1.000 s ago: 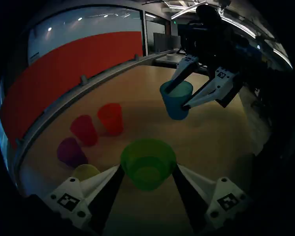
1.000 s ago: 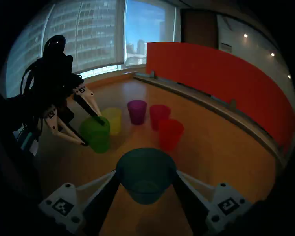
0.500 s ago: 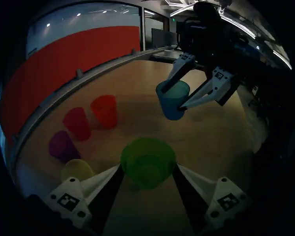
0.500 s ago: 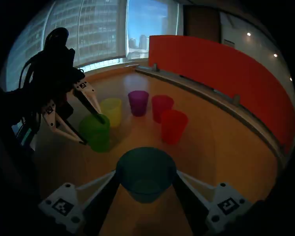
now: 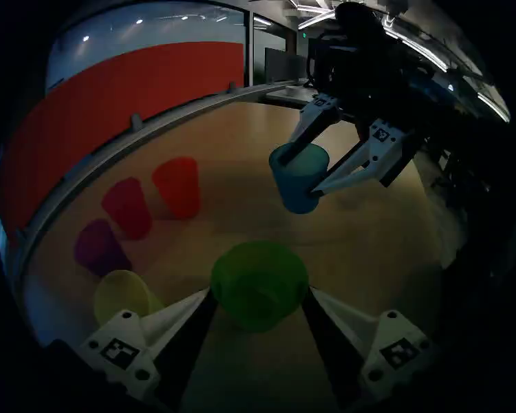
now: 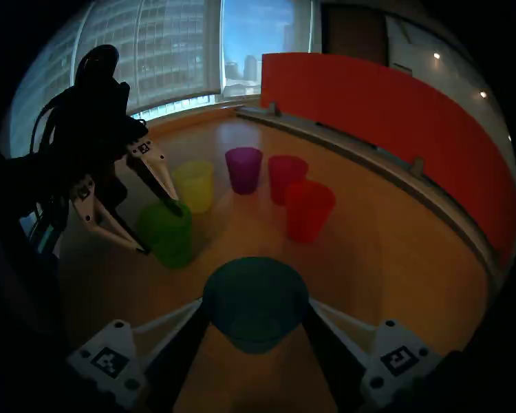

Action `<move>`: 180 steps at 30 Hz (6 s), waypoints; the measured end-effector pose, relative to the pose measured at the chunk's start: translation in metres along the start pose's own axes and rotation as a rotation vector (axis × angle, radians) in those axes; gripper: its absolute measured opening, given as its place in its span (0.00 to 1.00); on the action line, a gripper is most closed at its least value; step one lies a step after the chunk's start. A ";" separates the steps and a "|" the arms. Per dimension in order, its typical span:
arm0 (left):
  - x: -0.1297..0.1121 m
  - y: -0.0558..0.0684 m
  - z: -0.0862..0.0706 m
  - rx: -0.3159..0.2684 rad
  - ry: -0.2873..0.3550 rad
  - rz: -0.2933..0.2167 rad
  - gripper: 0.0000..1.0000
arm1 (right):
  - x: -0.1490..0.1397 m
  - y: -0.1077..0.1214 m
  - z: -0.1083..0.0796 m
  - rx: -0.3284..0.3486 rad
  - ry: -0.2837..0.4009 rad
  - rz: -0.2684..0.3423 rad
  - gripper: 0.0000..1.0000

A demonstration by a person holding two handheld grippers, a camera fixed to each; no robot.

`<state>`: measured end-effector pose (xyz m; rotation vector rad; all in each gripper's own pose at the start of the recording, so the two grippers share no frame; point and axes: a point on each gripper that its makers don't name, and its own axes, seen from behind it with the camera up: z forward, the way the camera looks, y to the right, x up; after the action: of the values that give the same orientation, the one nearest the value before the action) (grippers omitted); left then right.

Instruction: Pour water

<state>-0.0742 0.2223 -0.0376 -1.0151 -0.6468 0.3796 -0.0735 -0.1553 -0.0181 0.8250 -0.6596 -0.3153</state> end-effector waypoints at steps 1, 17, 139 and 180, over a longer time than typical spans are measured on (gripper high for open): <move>-0.001 0.000 0.000 -0.001 0.000 -0.002 0.85 | -0.001 0.000 0.001 0.001 -0.001 0.001 0.91; -0.009 0.001 0.002 -0.014 0.000 -0.021 0.85 | -0.006 -0.003 0.009 0.006 -0.019 0.010 0.91; -0.058 -0.087 -0.142 0.575 0.308 -0.369 1.00 | -0.038 0.057 -0.095 -0.484 0.190 0.220 1.00; 0.001 -0.116 -0.231 0.910 0.666 -0.331 0.99 | 0.034 0.094 -0.181 -0.869 0.668 0.241 1.00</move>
<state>0.0780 0.0147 -0.0208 -0.1141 0.0080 0.0045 0.0711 -0.0078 -0.0217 -0.0148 0.0425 -0.0688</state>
